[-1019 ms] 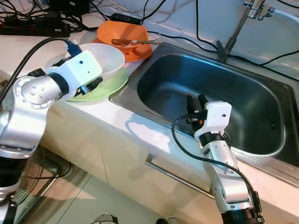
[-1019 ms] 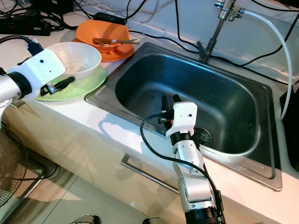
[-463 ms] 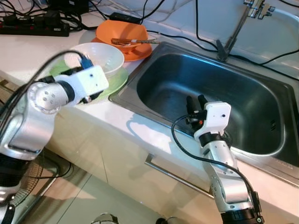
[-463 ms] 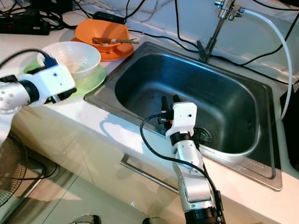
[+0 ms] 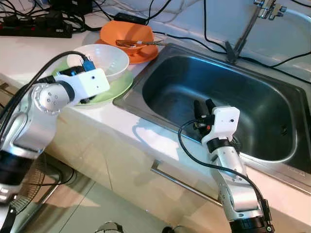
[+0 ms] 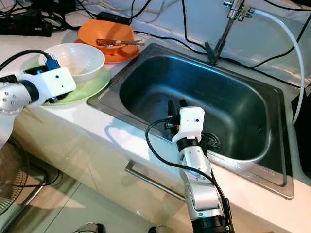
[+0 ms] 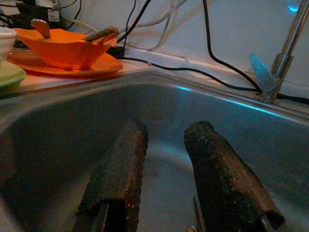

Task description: Kitchen organization

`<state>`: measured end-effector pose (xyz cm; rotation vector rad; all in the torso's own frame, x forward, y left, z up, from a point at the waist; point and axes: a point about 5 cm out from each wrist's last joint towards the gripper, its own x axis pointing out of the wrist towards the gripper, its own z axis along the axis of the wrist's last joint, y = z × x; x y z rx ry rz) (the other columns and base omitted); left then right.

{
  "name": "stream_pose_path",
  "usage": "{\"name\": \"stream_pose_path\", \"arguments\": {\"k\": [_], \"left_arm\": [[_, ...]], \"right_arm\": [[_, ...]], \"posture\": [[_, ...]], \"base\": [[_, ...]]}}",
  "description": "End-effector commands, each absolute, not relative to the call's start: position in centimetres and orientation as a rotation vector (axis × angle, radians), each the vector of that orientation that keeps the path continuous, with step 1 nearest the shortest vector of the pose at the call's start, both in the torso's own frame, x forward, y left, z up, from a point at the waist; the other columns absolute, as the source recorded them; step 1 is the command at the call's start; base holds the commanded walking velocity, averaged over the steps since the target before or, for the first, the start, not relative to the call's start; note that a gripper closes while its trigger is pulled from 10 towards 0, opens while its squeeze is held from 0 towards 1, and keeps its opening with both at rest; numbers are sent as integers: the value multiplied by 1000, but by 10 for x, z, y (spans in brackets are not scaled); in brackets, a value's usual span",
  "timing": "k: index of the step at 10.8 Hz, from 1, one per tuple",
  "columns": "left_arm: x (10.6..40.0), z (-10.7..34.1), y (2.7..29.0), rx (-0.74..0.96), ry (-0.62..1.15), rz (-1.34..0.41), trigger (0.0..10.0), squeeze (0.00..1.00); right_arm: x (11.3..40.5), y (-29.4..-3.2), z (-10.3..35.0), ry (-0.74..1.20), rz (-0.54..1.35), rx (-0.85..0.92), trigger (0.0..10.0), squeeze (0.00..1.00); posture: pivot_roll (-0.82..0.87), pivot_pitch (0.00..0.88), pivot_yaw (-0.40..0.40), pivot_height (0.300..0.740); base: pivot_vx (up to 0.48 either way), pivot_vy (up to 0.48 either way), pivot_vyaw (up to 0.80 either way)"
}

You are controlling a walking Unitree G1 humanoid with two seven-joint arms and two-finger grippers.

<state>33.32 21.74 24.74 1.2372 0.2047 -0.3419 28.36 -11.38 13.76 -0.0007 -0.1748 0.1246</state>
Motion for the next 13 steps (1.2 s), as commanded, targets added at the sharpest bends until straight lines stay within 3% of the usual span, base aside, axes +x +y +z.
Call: {"name": "stream_pose_path", "arguments": {"k": [1,2,3,4,13], "left_arm": [[335,248,212,1266,185,-351,10000,0],[337,245,213,1279,201,-359,10000,0],[337,241,213,1282,211,-372,4078,0],[338,239,213,1280,213,-378,0,0],[338,221,213,1279,245,-423,0,0]], "right_arm": [[284,-117,137,-171,103,-6,10000,0],[284,-118,136,-170,101,-6,10000,0],[284,-118,136,-168,101,-7,10000,0],[284,-118,136,-167,100,-7,10000,0],[285,-119,132,-150,89,-13,10000,0]], "posture": [[-62,78,-108,740],[-61,78,-108,740],[-61,78,-107,740],[-62,77,-106,740],[-64,73,-104,740]], "base": [[0,0,0],[0,0,0],[0,0,0],[0,0,0],[0,0,0]]}}
